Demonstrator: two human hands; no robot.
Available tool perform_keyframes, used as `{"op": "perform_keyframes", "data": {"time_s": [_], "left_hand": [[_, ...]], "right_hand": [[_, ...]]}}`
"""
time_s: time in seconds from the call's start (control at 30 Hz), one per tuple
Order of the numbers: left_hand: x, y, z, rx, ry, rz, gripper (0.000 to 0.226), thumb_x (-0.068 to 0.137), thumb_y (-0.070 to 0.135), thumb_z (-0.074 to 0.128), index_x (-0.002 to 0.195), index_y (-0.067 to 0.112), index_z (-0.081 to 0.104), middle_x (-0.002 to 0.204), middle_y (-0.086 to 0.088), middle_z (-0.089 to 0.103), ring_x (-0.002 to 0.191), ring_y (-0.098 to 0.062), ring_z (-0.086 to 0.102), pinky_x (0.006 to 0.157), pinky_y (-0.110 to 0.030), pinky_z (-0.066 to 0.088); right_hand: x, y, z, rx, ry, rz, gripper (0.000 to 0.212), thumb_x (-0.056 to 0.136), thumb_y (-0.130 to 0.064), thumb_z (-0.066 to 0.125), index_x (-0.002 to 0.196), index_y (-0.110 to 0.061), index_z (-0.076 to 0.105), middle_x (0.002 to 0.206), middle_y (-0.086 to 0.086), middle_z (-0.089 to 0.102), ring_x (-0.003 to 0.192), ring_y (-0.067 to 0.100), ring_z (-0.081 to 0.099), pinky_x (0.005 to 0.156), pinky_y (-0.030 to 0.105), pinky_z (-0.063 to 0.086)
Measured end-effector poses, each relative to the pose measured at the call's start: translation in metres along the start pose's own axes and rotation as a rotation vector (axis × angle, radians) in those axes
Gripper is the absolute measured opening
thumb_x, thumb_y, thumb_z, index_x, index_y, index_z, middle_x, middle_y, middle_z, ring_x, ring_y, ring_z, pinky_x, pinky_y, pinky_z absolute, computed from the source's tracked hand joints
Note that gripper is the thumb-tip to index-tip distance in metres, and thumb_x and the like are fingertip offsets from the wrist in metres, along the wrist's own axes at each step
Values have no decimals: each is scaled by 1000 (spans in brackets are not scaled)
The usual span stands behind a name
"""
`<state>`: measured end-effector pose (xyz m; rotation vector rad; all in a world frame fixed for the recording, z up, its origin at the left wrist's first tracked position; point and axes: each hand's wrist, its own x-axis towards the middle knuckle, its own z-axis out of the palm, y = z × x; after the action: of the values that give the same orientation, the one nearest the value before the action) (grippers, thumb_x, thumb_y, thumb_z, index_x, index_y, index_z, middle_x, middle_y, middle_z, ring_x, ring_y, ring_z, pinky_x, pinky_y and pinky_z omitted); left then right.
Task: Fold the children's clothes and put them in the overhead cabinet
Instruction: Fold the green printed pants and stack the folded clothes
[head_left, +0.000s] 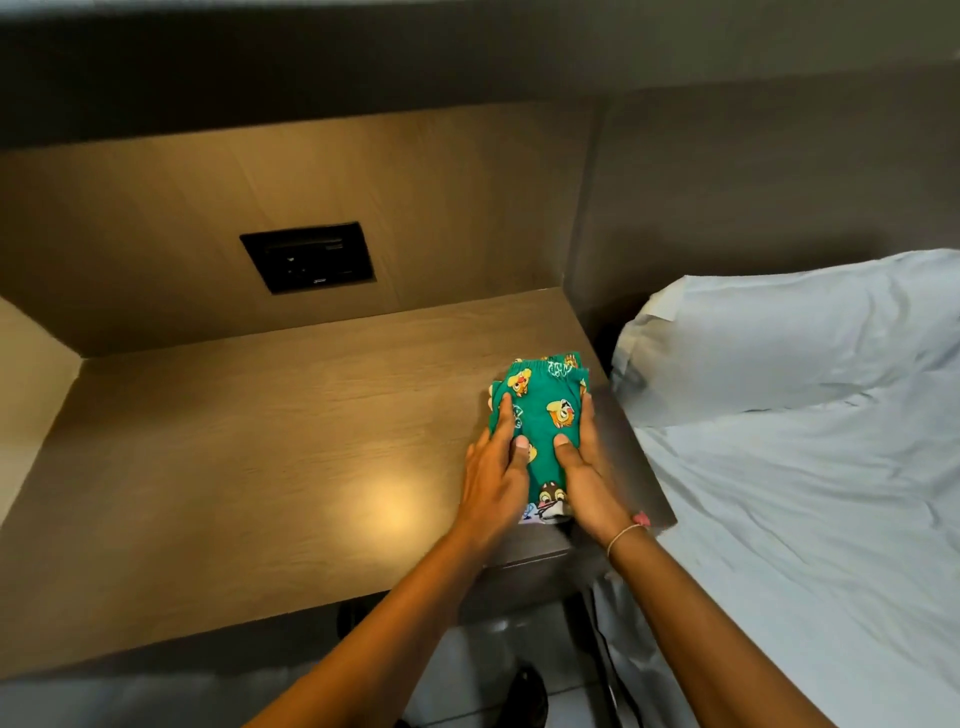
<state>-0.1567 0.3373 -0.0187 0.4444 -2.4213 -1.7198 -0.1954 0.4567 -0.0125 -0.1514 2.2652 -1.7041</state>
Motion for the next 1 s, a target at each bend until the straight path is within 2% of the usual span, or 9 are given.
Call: {"op": "perform_keyframes", "data": {"time_s": [0.1,0.2,0.27,0.33,0.43,0.57,0.7,0.8,1.0], "left_hand": [[-21,-9,-54,-13,127,59,56,98,30,40,149,35,18,148,-1,44,127,-18,51,101,-46,48],[-39,-27,-109,32,228,6,57,92,41,40,146,47,20,135,0,54,115,-17,59,95,-47,52],[-49,-41,-144,47,265,-63,59,91,42,40,148,42,24,128,-3,59,107,-20,63,90,-49,55],[-54,-57,-171,93,272,-138,61,92,36,40,151,31,23,128,-13,58,107,-25,63,91,-51,53],[-62,-75,-197,176,230,-210,60,94,29,40,151,25,20,134,-20,54,112,-24,58,98,-50,49],[-74,-84,-211,407,137,-119,63,95,46,31,154,32,12,135,-13,53,111,-24,59,94,-46,51],[-68,-86,-217,430,72,-75,58,103,41,29,152,41,-1,127,-10,56,95,-16,63,83,-42,57],[-58,-91,-223,436,91,-65,58,103,38,30,151,44,-3,127,-9,55,95,-14,61,83,-38,56],[-59,-93,-232,326,88,-68,57,103,35,33,150,47,3,132,-8,53,98,-14,62,84,-39,58]], "right_hand": [[-6,-17,45,-125,-92,-25,61,101,-37,37,148,-48,1,143,15,40,124,35,50,104,52,41],[-16,-34,100,-233,-188,-81,61,102,-40,32,147,-47,-8,144,15,41,119,33,51,100,38,42],[-23,-41,139,-282,-258,-73,60,102,-41,28,147,-45,-12,149,17,36,123,34,48,101,39,39],[-27,-42,169,-373,-283,-42,61,102,-42,27,148,-42,-13,152,19,29,126,37,45,103,41,36],[-33,-41,197,-545,-309,-86,66,100,-44,29,150,-37,-13,141,20,38,117,37,48,100,43,40],[-28,-39,196,-789,-226,-170,71,94,-55,32,150,-38,-9,128,19,42,113,35,46,93,48,44],[-25,-41,198,-709,-329,-124,68,97,-53,29,146,-45,-18,120,19,46,102,33,54,90,44,47],[-26,-44,214,-654,-302,-135,68,99,-48,29,144,-45,-23,119,19,51,99,30,54,89,41,46],[-35,-50,224,-462,-314,-129,67,102,-40,31,147,-41,-18,151,11,37,117,30,54,96,50,47]]}}
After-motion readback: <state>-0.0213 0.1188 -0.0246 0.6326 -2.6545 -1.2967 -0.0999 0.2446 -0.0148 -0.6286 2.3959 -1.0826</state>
